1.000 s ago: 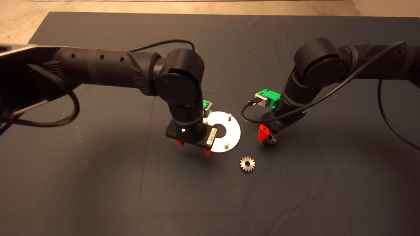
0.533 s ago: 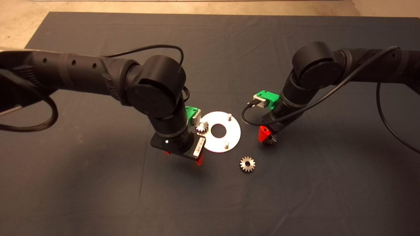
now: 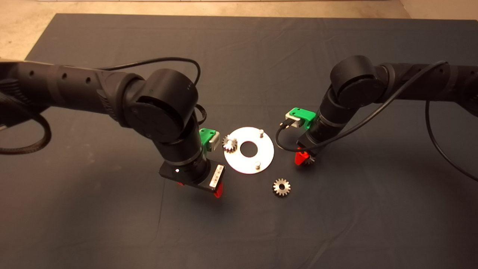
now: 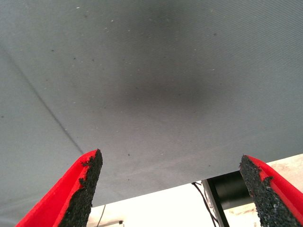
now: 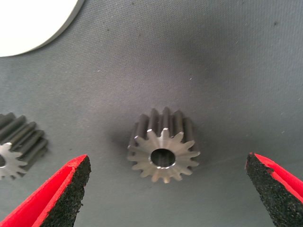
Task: Install three planetary gears onto the carrier pins
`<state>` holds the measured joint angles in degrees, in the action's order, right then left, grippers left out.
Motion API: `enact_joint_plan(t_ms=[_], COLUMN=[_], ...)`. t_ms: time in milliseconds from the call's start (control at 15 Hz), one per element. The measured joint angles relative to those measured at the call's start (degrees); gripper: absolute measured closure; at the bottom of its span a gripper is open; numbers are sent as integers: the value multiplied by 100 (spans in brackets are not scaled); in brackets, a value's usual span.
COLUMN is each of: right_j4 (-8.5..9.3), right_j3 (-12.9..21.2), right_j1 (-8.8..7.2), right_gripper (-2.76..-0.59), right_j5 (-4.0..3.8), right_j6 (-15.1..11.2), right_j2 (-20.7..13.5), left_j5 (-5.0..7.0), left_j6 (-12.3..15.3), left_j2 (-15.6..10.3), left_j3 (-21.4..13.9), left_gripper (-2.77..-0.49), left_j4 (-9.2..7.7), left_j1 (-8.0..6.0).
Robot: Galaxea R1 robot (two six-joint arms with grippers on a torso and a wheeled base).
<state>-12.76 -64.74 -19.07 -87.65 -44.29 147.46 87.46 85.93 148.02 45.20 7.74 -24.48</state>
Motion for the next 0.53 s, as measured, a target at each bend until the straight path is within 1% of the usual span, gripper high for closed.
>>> enact_joint_plan(t_ms=[267, 400, 467, 533], right_j4=[-196, -244, -264, -275], right_j3=[-5, -6, -6, -6], right_j1=[95, 155, 174, 177], right_gripper=[-240, -239, -227, -225], right_j5=[0, -2, 0, -5], right_j6=[169, 210, 229, 232], right_j2=[-13, -16, -16, -18], left_j5=[-2, -5, -5, -2], left_j6=[4, 7, 7, 7], left_j2=[-26, -82, -142, -215], left_j3=[-56, -107, -138, -164], left_gripper=[-204, -204, -204, -204], left_j4=[-55, -72, -73, -77], left_j1=[-2, -2, -2, -2])
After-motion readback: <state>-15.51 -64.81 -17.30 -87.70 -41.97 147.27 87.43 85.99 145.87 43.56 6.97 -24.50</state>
